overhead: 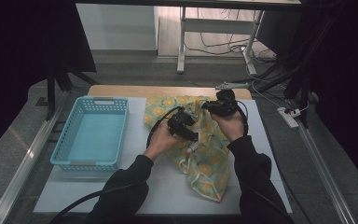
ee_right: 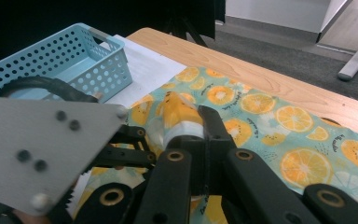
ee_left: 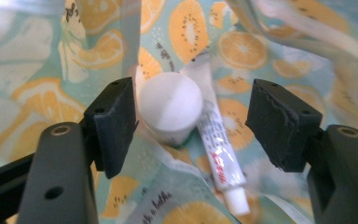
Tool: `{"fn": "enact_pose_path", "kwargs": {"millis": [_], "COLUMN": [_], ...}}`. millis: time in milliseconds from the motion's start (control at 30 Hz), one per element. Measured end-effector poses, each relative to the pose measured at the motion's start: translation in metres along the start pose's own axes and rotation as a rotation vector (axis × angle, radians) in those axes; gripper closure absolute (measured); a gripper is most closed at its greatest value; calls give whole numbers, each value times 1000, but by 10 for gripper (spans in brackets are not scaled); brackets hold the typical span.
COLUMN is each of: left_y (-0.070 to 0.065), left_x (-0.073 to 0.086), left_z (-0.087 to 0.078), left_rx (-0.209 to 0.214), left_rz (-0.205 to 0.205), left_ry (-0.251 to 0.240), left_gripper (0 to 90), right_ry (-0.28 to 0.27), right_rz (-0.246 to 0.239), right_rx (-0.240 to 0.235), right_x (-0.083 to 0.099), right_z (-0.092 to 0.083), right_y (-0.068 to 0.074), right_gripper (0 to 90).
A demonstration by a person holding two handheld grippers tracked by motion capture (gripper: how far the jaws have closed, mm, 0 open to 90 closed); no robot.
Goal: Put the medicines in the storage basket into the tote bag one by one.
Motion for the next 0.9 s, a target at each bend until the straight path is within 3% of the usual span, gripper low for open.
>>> {"fn": "enact_pose_path", "kwargs": {"millis": [467, 900], "left_y": [-20, -33], "left_x": [0, 18], "left_z": [-40, -62], "left_rx": [18, 44], "left_rz": [-4, -50], "left_ry": [-43, -84], "left_gripper": [165, 21], "right_ry": [4, 10], "right_rz": [-5, -24], "right_rx": [-14, -29], "right_x": [3, 4], "right_z": [-3, -5], "right_y": [2, 9], "right_gripper": [900, 900]}}
Point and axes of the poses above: each handheld gripper's, and its own axes: z roughly forward along the jaws, x roughly out of its underside, y roughly to its left, the point moved 5 cm from there along z, roughly forward along the jaws, and after that the axes turned 14 degrees about z, right-handed, at the moved point
